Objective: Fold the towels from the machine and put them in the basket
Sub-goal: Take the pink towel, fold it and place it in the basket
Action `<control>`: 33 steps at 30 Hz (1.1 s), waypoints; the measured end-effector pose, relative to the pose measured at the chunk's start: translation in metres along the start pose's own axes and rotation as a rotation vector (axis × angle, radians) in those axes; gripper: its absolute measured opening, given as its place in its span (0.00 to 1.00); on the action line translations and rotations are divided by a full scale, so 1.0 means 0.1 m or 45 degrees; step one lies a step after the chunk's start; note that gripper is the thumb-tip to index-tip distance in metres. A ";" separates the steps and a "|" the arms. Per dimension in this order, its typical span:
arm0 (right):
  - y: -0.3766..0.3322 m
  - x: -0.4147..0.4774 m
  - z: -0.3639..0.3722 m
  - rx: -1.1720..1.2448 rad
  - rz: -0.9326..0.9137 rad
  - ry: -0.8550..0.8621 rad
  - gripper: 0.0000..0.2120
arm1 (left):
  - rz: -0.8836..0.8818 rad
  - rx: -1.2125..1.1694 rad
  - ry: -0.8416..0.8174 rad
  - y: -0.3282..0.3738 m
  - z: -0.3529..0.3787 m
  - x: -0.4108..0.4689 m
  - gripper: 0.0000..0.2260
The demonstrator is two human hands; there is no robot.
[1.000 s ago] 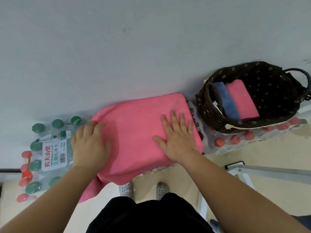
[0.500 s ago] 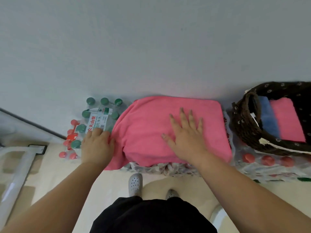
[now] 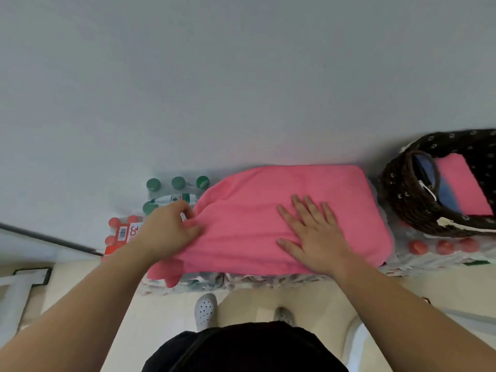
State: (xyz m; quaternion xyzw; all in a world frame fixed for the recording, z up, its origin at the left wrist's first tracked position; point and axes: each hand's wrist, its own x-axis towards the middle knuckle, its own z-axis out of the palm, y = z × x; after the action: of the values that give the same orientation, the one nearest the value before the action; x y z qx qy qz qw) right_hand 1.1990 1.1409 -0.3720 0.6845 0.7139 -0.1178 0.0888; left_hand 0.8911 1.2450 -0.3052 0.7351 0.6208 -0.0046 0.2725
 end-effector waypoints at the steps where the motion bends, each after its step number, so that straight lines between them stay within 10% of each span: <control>1: 0.00 0.00 0.00 0.000 0.004 0.014 0.38 | 0.016 0.011 -0.049 0.00 -0.03 0.03 0.15; 5: -0.02 0.03 0.03 -0.029 0.065 0.002 0.38 | -0.174 -0.335 -0.381 -0.11 -0.06 0.07 0.31; 8: -0.06 0.06 0.02 -0.067 0.117 -0.031 0.40 | -0.211 -0.471 -0.517 -0.29 -0.07 0.10 0.19; 18: -0.33 0.12 -0.28 -0.002 0.220 -0.024 0.44 | -0.111 -0.895 -0.267 -0.44 -0.06 0.03 0.13; 22: -1.07 0.44 -0.69 0.237 -0.107 0.358 0.26 | -0.139 -0.782 -0.250 -0.54 -0.03 -0.04 0.09; 33: -1.69 1.32 -0.88 -0.328 -0.703 -0.145 0.21 | 0.047 -0.151 -0.071 -0.62 0.21 -0.26 0.08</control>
State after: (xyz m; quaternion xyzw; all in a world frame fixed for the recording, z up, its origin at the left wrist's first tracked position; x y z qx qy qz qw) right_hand 1.0276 1.2865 -0.3176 0.4402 0.8758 -0.0842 0.1793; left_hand 0.8349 1.2175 -0.3388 0.7286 0.5984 0.0167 0.3329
